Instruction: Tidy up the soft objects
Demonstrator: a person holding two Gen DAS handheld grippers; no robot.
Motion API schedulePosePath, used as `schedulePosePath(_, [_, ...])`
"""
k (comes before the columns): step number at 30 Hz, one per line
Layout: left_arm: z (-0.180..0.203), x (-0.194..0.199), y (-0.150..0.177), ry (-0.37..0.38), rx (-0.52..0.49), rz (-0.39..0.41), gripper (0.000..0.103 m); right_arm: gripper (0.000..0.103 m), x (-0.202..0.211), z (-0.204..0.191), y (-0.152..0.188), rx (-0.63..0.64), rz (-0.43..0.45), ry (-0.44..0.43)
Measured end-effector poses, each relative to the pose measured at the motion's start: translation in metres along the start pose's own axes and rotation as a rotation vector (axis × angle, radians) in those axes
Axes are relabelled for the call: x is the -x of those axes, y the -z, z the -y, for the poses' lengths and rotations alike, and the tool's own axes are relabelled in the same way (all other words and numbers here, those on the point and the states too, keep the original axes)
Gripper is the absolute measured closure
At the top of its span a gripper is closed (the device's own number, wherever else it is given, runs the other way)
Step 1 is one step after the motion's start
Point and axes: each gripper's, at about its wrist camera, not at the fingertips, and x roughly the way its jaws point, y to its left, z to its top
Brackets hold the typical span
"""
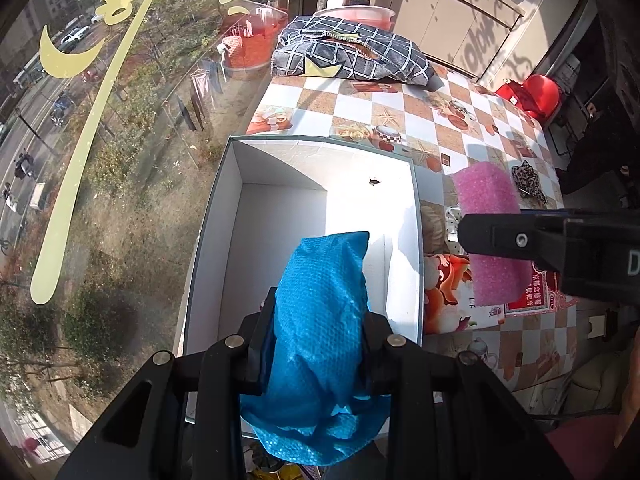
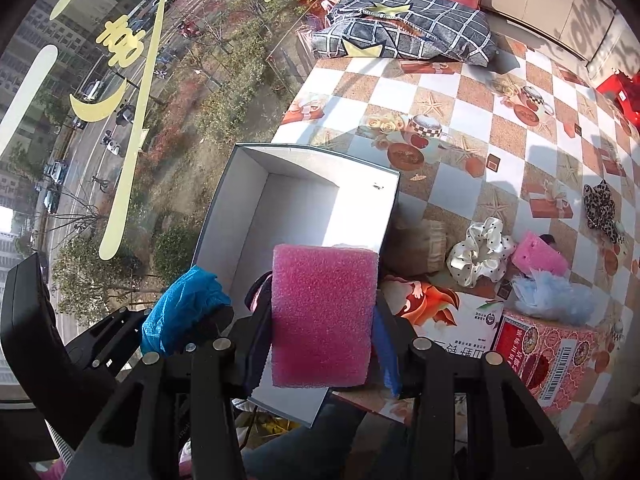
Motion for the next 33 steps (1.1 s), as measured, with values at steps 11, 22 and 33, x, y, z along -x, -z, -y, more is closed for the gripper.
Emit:
schedulePosePath(11, [-0.004, -0.002, 0.0, -0.003, 0.012, -0.011, 0.068, 0.056, -0.004, 0.0, -0.002, 0.003, -0.01, -0.008])
schedulePosePath(22, [-0.005, -0.009, -0.001, -0.03, 0.008, -0.03, 0.068, 0.056, -0.012, 0.0, -0.017, -0.014, -0.025, -0.04])
schedulePosePath(33, [-0.01, -0.013, -0.002, -0.042, 0.033, -0.036, 0.068, 0.056, -0.023, -0.018, -0.031, 0.052, -0.041, -0.028])
